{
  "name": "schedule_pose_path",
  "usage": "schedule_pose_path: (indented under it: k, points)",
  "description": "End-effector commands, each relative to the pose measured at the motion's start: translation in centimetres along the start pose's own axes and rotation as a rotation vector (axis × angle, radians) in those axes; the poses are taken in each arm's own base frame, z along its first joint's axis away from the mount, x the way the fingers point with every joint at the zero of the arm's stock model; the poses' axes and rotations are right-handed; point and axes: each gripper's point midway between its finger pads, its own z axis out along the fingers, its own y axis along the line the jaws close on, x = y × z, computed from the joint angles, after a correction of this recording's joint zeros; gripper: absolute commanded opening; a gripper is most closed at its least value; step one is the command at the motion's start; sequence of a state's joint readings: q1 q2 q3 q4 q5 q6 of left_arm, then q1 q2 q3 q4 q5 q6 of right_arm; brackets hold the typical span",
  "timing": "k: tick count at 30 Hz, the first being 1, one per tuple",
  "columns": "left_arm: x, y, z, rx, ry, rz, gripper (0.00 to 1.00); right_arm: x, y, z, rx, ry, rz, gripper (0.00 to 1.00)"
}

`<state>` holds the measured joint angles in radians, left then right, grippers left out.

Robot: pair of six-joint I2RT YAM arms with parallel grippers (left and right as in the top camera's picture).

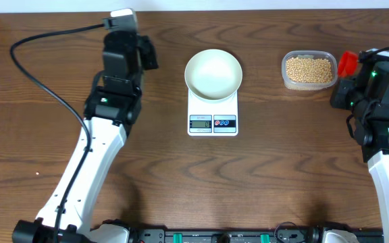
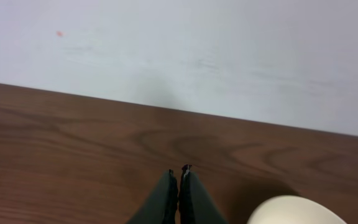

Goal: Scoop item into bowl and weigh 50g on scale
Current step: 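Lift the left gripper away from the scale toward the back, then lower the left gripper in front of the scale display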

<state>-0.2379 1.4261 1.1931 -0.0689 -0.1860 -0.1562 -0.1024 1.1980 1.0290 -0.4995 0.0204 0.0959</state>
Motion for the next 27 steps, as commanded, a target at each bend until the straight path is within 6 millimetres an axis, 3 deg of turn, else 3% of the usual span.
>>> schedule_pose_path:
  k: [1, 7, 11, 16, 20, 23, 27]
  points:
    - [1.3, -1.9, 0.5, 0.03, 0.027, 0.017, 0.07, 0.4, 0.1, 0.0, -0.016, 0.03, -0.057, 0.01]
    - [4.5, -6.6, -0.7, 0.209, 0.147, 0.059, 0.07, 2.2, 1.7, -0.2, -0.114, 0.104, -0.058, 0.01]
    - [7.5, -8.2, -1.8, 0.269, 0.251, 0.159, 0.07, 2.8, 2.4, -0.4, -0.16, 0.127, -0.054, 0.01]
    - [11.9, -9.1, -3.8, 0.359, 0.407, 0.349, 0.07, 3.0, 2.4, -0.4, -0.158, 0.136, -0.061, 0.01]
    - [16.0, -9.3, -6.7, 0.475, 0.594, 0.412, 0.07, 3.3, 2.4, -0.5, -0.158, 0.147, -0.06, 0.01]
    - [17.5, -9.6, -8.3, 0.537, 0.682, 0.393, 0.07, 3.4, 2.4, -0.5, -0.159, 0.154, -0.06, 0.01]
    - [17.8, -9.9, -8.8, 0.565, 0.706, 0.374, 0.07, 3.6, 2.3, -0.5, -0.158, 0.16, -0.06, 0.01]
